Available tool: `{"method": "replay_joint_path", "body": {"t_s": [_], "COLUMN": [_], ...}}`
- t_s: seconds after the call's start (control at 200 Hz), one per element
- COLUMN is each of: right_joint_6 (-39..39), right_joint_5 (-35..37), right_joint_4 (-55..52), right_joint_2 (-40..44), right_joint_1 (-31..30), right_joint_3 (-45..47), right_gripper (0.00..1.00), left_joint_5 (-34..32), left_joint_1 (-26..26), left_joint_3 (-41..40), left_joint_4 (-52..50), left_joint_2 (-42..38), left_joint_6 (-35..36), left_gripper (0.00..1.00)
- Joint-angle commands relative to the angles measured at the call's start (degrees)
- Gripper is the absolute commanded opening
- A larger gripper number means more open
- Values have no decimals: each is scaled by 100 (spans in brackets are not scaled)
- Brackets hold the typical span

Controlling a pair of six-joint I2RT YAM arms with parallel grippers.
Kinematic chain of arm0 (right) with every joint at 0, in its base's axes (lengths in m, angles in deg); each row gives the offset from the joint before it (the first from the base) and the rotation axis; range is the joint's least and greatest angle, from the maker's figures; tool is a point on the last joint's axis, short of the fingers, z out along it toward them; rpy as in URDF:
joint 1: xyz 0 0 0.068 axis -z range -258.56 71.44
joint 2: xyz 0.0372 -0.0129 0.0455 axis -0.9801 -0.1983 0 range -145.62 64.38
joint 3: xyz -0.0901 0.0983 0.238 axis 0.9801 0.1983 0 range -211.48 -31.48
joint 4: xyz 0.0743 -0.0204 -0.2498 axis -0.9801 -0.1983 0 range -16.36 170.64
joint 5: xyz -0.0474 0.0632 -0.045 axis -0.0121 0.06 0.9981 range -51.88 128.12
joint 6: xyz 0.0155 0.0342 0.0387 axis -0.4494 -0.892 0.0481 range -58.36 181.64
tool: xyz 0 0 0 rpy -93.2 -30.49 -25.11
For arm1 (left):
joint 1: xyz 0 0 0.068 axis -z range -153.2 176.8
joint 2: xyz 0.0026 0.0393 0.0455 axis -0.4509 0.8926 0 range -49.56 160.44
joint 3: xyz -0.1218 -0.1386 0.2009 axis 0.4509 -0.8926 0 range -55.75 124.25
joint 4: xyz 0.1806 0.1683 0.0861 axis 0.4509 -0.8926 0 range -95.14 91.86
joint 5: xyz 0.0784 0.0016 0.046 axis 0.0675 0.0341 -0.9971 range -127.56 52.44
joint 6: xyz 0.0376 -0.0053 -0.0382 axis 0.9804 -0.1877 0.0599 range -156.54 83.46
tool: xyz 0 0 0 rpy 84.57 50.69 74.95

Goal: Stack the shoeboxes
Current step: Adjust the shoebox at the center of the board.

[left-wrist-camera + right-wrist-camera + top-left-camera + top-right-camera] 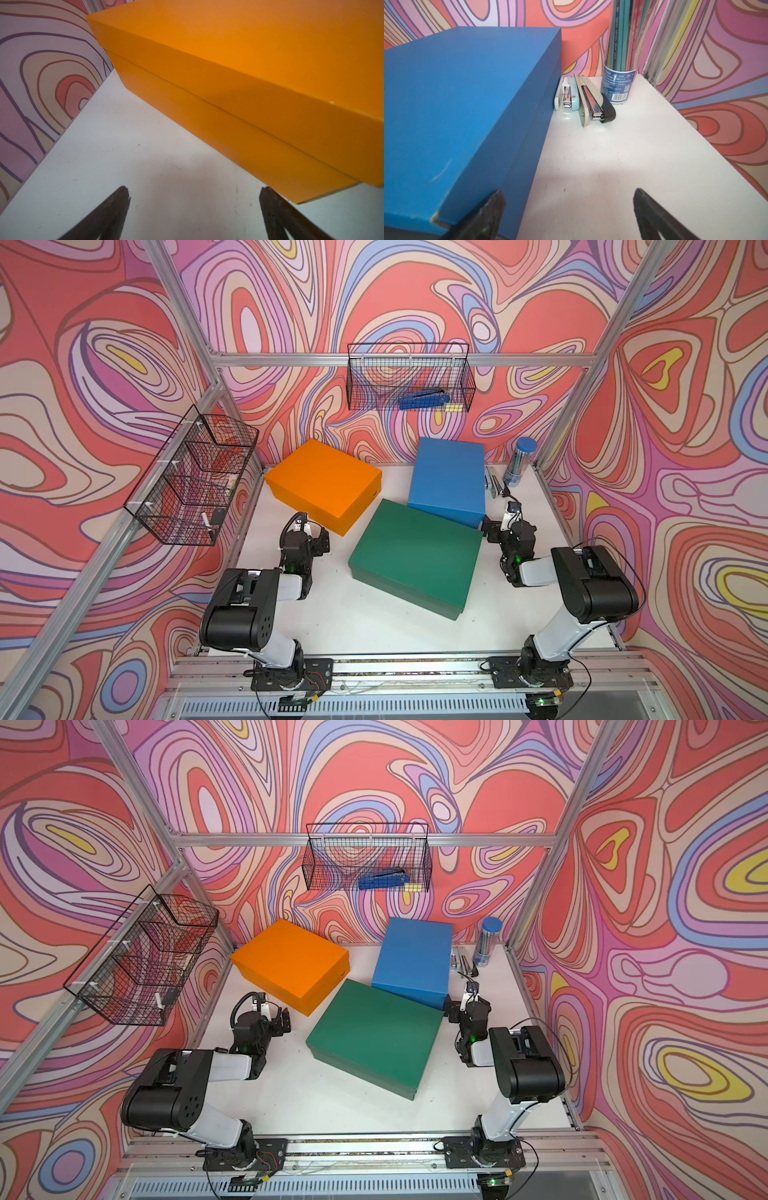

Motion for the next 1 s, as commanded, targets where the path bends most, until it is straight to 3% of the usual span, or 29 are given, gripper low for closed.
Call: {"method": "replay_joint_path", "body": {"t_s": [0.0, 0.611, 0.696, 0.771, 0.871, 0.997], "right_joint_6": [-10, -24, -231, -331, -598, -881], "right_joint_5": [-17, -28, 639, 877, 1330, 1604], "right_joint_4": [31, 10, 32, -79, -1179, -3658], "right_joint_2": [0, 0, 168, 534, 1283, 1959], "right_joint_1": [1, 9, 13, 30, 27, 27], "right_joint_3": [37, 26, 81, 193, 24, -881], "right_gripper": [98, 98, 98, 98, 98, 98], "left_joint_5": [32, 69, -606, -710, -906, -444], "left_joint_1": [-33, -33, -41, -79, -86, -86], "left_joint_3": [44, 54, -143, -538, -741, -65], "left_joint_4": [50, 10, 92, 610, 363, -1439], "left_joint_2": [-22, -29, -349, -656, -1364, -2190], "left_joint_6": [-22, -10, -317, -345, -455, -382], "left_gripper": [100, 100, 100, 100, 100, 100]}}
